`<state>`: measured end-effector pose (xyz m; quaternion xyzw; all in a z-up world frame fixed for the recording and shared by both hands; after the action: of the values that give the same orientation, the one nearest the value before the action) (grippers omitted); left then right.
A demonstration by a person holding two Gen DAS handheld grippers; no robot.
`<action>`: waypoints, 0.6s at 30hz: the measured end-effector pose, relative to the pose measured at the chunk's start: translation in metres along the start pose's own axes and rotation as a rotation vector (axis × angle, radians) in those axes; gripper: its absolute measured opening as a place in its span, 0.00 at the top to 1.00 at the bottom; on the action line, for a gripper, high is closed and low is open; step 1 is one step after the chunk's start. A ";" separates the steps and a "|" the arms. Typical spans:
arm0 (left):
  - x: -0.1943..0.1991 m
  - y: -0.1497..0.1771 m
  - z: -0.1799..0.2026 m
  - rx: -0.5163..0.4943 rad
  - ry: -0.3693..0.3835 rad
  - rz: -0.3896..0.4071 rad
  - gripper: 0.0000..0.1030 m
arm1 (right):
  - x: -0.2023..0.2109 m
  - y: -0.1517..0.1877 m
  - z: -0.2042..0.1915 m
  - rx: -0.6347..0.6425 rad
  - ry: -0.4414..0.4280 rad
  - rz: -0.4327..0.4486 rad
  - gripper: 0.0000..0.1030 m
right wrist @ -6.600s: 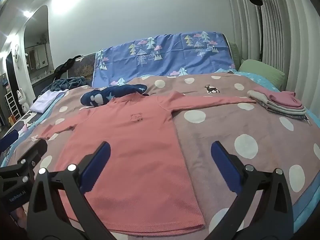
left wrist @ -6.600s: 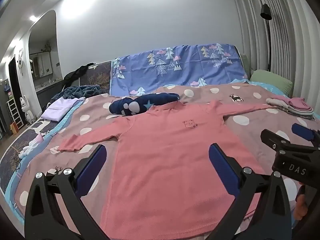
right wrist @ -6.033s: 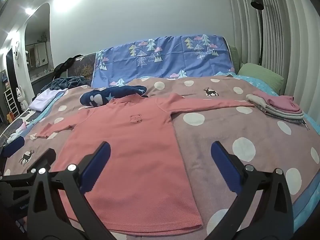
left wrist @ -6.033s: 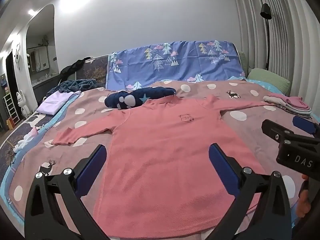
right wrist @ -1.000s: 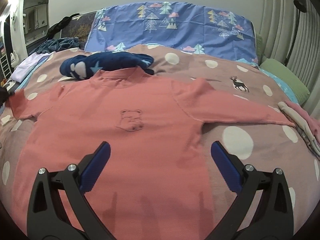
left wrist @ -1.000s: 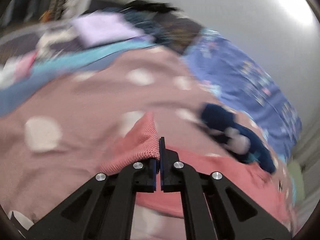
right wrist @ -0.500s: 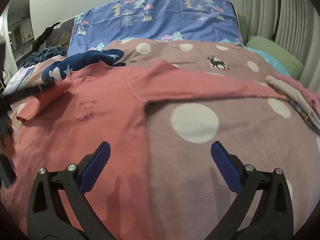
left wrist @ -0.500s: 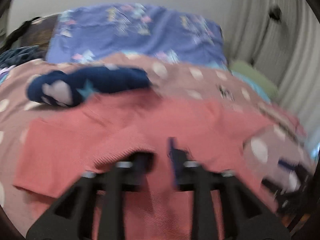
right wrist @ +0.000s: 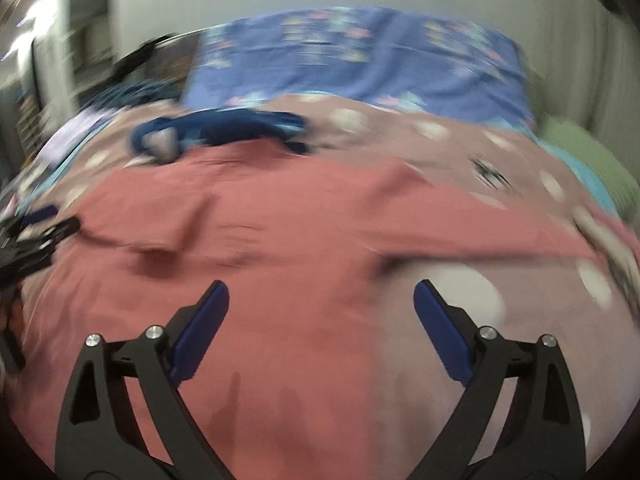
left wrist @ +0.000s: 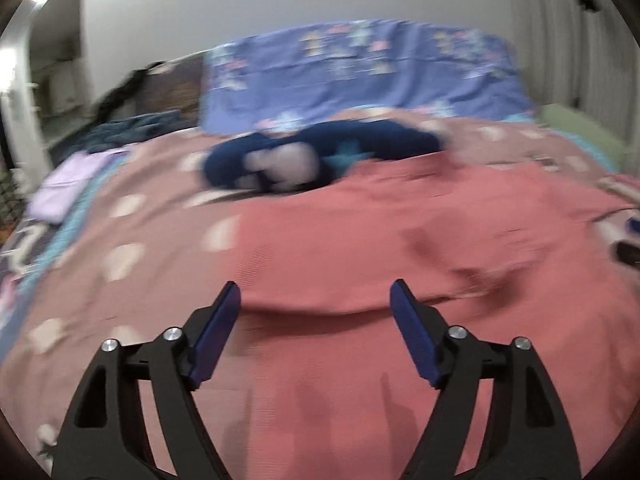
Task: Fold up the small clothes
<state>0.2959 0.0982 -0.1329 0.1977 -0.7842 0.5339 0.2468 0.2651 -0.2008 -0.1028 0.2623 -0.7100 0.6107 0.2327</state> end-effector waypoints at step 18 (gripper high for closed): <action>-0.050 0.043 -0.055 0.223 0.101 -0.182 0.23 | -0.079 -0.020 -0.071 -0.017 -0.110 -0.154 0.90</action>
<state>0.3212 0.1668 -0.1780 0.2671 -0.6856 0.6023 0.3097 0.3383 -0.1263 -0.1287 0.3474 -0.7046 0.5695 0.2419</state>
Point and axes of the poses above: each gripper's, at about its wrist camera, not at the fingertips, and x roughly against the way its jaws point, z to its right, y to its underside, the point moved 4 cm from there along -x, roughly the way its jaws point, and after that the axes turned 12 degrees about -x, right-handed, at the moved point
